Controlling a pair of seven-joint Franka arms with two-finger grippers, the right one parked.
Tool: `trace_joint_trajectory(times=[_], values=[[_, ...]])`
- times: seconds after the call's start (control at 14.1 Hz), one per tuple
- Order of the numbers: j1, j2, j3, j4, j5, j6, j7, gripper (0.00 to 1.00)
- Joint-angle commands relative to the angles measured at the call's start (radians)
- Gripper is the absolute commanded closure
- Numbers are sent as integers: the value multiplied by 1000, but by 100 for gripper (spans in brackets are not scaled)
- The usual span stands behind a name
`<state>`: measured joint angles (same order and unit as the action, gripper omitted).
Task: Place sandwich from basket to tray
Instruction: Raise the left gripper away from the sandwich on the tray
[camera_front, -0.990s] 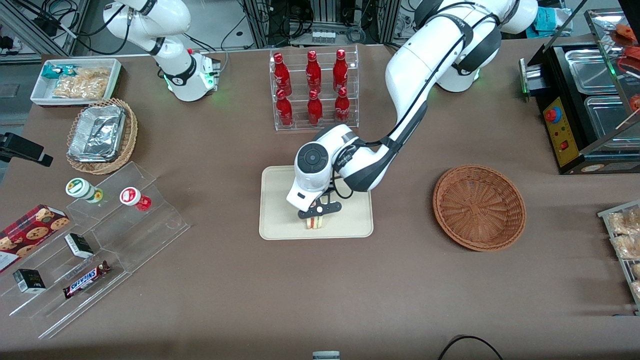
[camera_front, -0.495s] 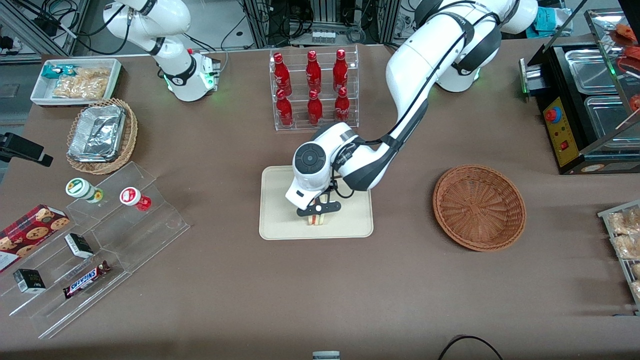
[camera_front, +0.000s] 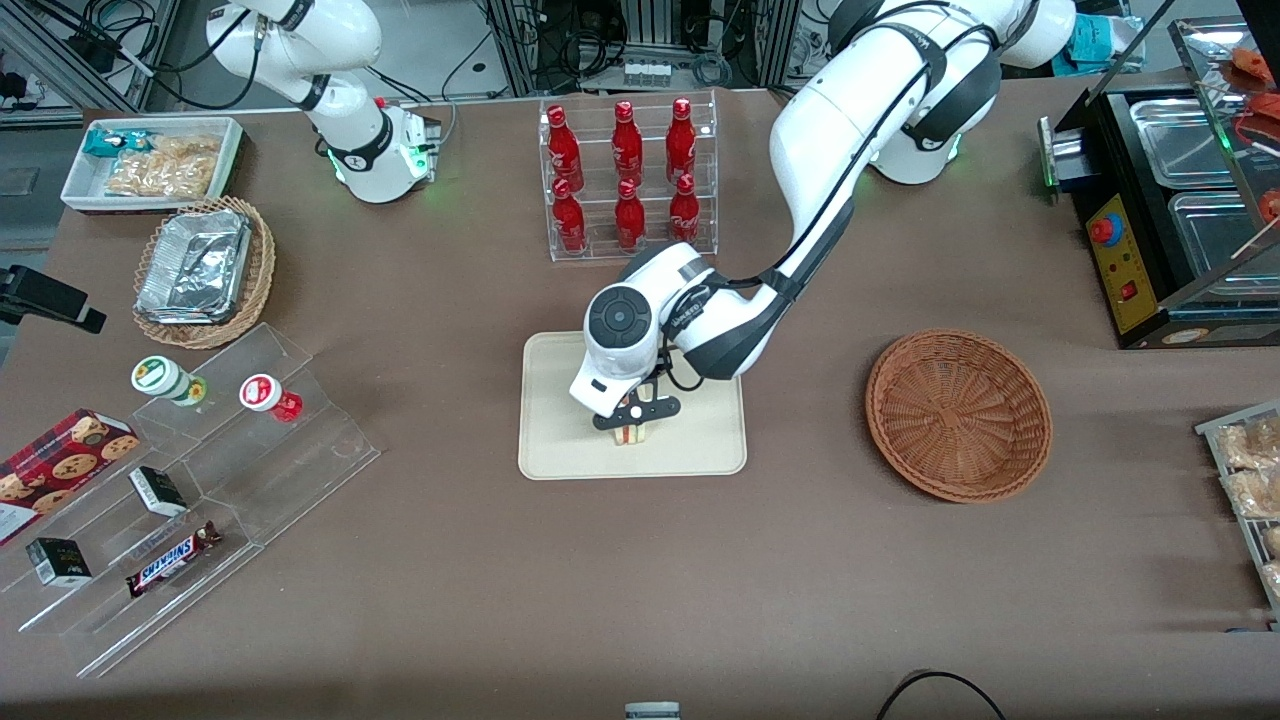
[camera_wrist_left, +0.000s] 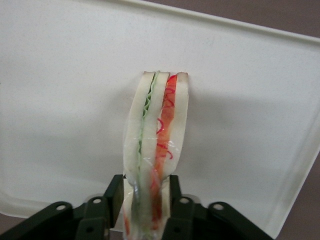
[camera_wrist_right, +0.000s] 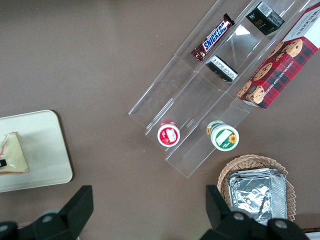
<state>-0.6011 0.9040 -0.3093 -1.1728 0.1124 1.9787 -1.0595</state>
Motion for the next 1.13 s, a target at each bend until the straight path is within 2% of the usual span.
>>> trace_joint_trajectory(times=[0.0, 0.21, 0.42, 0.71, 0.85, 1.06], values=[[-6, -69, 16, -7, -4, -73, -17, 0], [4, -154, 19, -7, 55, -180, -17, 0], [107, -269, 19, -57, 44, -282, -31, 0], [288, -463, 16, -296, 43, -273, 4, 0], [358, -542, 15, -384, 32, -274, 115, 0], [464, -678, 15, -516, -22, -279, 309, 0]])
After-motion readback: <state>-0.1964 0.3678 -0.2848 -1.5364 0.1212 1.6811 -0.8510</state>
